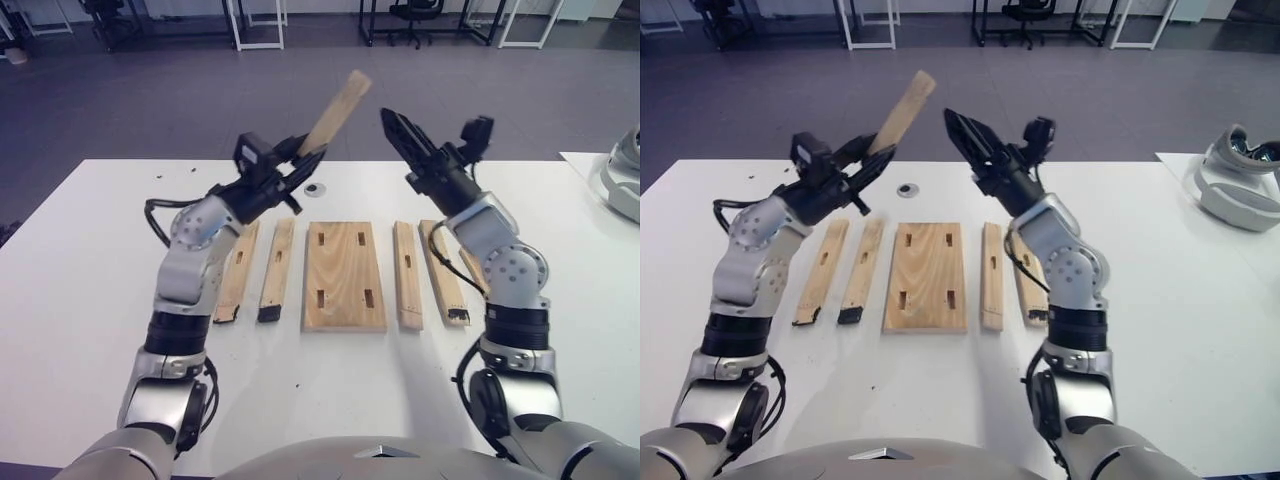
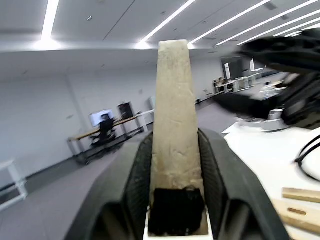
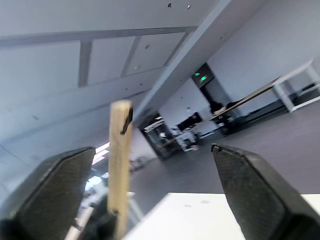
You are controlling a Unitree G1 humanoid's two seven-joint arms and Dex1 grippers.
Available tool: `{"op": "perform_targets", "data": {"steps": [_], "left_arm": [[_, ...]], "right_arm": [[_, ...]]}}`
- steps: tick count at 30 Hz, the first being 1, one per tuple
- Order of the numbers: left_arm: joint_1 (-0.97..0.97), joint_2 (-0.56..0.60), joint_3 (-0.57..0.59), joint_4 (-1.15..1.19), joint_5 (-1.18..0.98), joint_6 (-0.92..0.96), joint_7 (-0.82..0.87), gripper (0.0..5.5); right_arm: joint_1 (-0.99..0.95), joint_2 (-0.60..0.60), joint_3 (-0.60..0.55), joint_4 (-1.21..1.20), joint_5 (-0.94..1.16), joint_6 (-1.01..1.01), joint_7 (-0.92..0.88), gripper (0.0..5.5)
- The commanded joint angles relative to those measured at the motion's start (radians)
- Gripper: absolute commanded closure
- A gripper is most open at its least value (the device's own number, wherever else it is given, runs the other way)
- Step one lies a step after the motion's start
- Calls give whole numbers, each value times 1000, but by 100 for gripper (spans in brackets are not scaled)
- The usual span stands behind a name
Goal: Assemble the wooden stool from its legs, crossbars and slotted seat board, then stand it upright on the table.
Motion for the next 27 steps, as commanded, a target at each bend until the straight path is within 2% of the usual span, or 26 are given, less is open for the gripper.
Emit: {"op": "perform_targets", "data": {"steps": [1,11,17,21,24,25,27], "left_arm": [[-31,5,-56,-4,58,-27,-21,422],[-17,11,-65,7,109,-64,-13,422],[-13,11,-67,6,118,-70,-15,422],[-10,20,-70,6,121,-77,-26,422],[6,25,-78,0,115,-71,-41,422],[16,27,-83,-2,122,-66,-39,385],[36,28,-84,-3,130,-54,-29,347]], "right_arm": [[-29,39,-3,-52,71,46,-64,137],[-16,51,-60,-103,158,46,-163,306],[-1,52,-60,-106,172,44,-176,432],[11,38,-55,-98,158,53,-169,494],[61,29,-51,-113,130,46,-160,508],[87,28,-56,-120,113,32,-163,508],[179,20,-79,-147,63,-11,-176,508]]}}
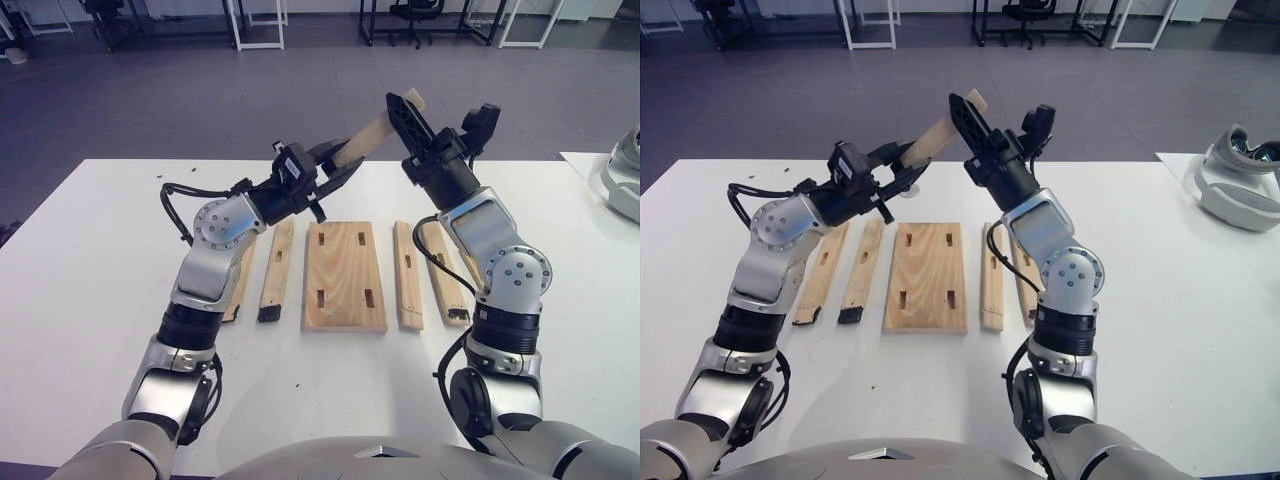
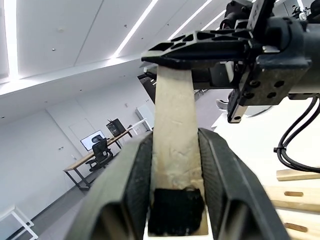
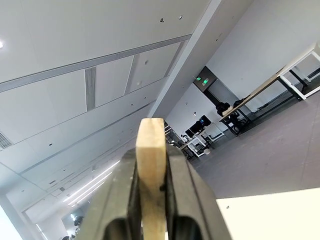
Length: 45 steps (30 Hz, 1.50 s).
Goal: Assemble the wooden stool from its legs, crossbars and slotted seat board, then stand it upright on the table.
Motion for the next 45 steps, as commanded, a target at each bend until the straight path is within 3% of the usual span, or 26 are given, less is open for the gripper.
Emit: {"op": "perform_targets", "data": {"steps": [1,5,14,22,30,36,45], "left_arm": [[45,15,10,-6,12,29,16,338],[129,29,72,-12,7,55,75,252],[184,-13,201,10,-32,110,222,250],[189,-19,209,22,-31,106,250,250],[198,-17,211,22,-25,102,266,250],[209,-21,205,13,-18,100,276,250],[224,-25,198,1,-12,101,286,250]], "right_arm": [[192,-33,-39,-52,-127,-76,-13,508],[375,-52,-18,-37,-352,-205,8,508],[417,-34,-13,131,-574,-328,-16,508],[408,-50,5,206,-668,-358,-23,508],[424,-142,114,213,-821,-326,27,508],[452,-120,65,187,-746,-317,30,508],[466,-265,56,105,-653,-400,395,509]]}}
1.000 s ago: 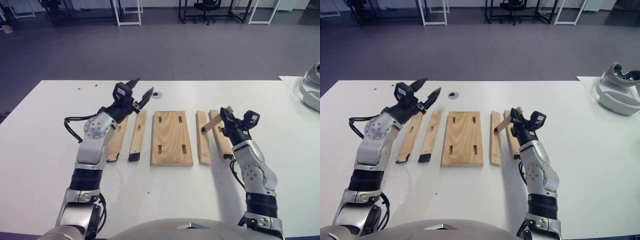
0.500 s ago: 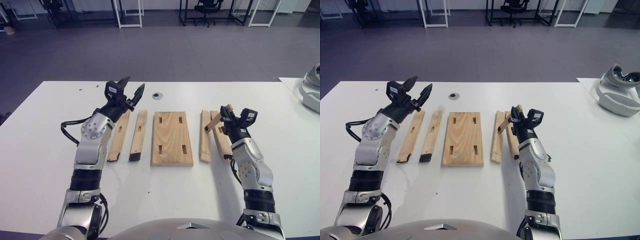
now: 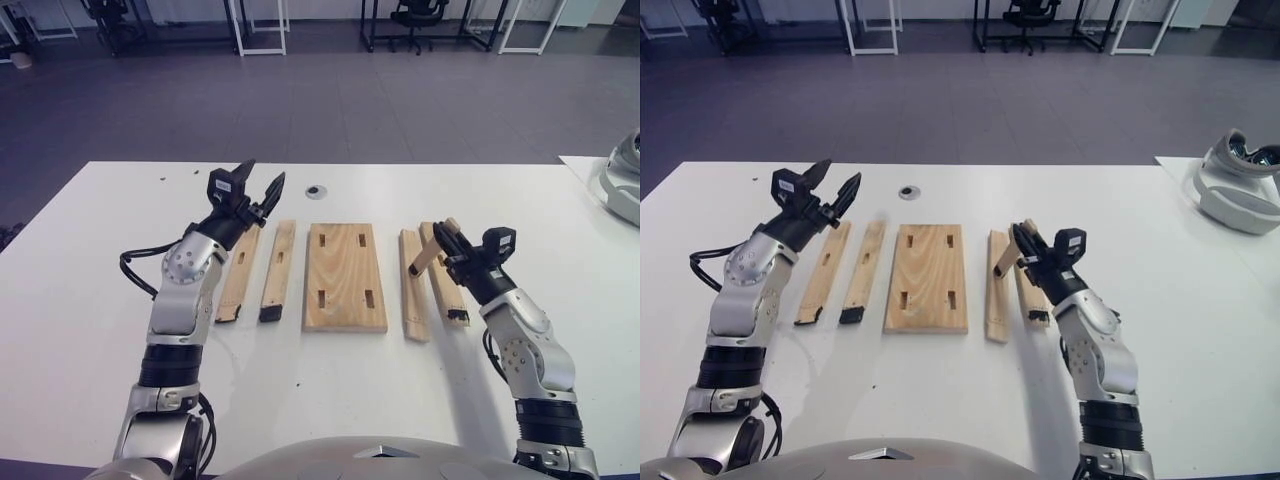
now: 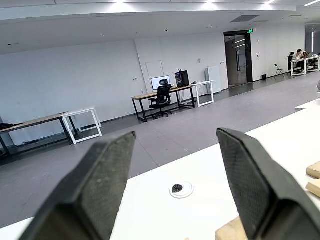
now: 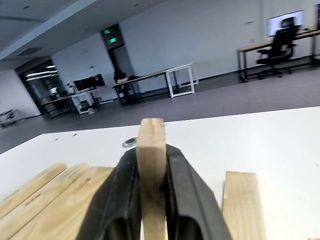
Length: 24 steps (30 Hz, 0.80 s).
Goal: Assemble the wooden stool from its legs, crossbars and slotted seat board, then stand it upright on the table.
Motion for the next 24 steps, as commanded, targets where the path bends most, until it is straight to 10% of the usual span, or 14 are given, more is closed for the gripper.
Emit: {"op": "perform_targets", "data": {"steps": [1,24], "left_arm": [[6,1,-11,-17,14,6,5,250],[18,-9,-21,-19,15,5,20,250]], "right_arm": [[-30,-39,-41,1,37,1,57,509],[29,213,-129,-92,147,95,-278,509]]}}
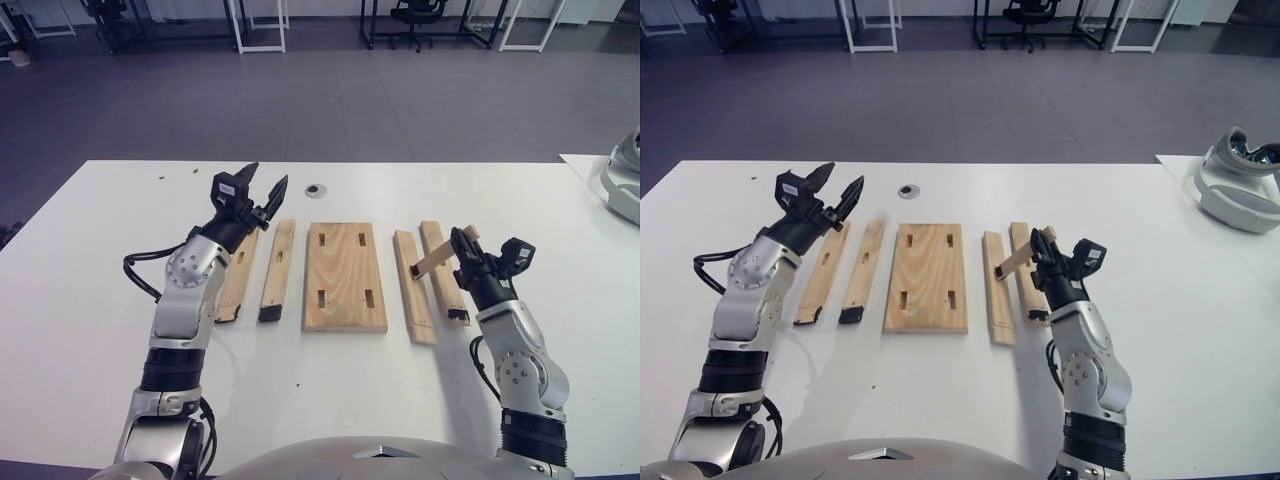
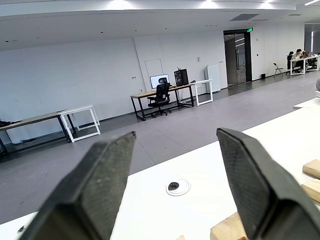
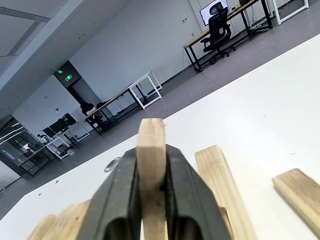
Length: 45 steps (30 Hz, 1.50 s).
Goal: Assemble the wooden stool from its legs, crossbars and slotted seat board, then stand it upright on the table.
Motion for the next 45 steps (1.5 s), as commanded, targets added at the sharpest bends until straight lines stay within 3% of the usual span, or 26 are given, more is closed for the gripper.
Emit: {"op": "perform_targets", "data": {"steps": [1,10,15,18,24,29,30,34,45], "left_arm": [[5,-4,-5,-3,15,4,9,250],[3,-7,-4,2,18,4,6,250],[10,-9,-3,0,21,2,8,250],[15,-9,-4,-3,25,1,9,250],[24,-6,-4,-4,31,0,4,250],[22,-5,-4,0,37,0,5,250],[20,-6,-4,1,38,-1,6,250],[18,-9,-2,1,40,-4,12,250],[38,-21,-6,13,44,1,39,250]], "right_arm": [[-23,5,1,20,-2,-10,2,509],[-1,-44,31,87,-135,-45,-16,509],[45,-134,186,147,-339,-129,65,509],[68,-161,223,261,-411,-213,107,509],[120,-173,243,380,-427,-336,167,509],[36,-178,234,232,-363,-298,170,509],[9,-182,228,205,-355,-280,162,472],[-41,-203,199,129,-319,-169,160,405],[-17,-313,243,-51,-290,404,114,216]]}}
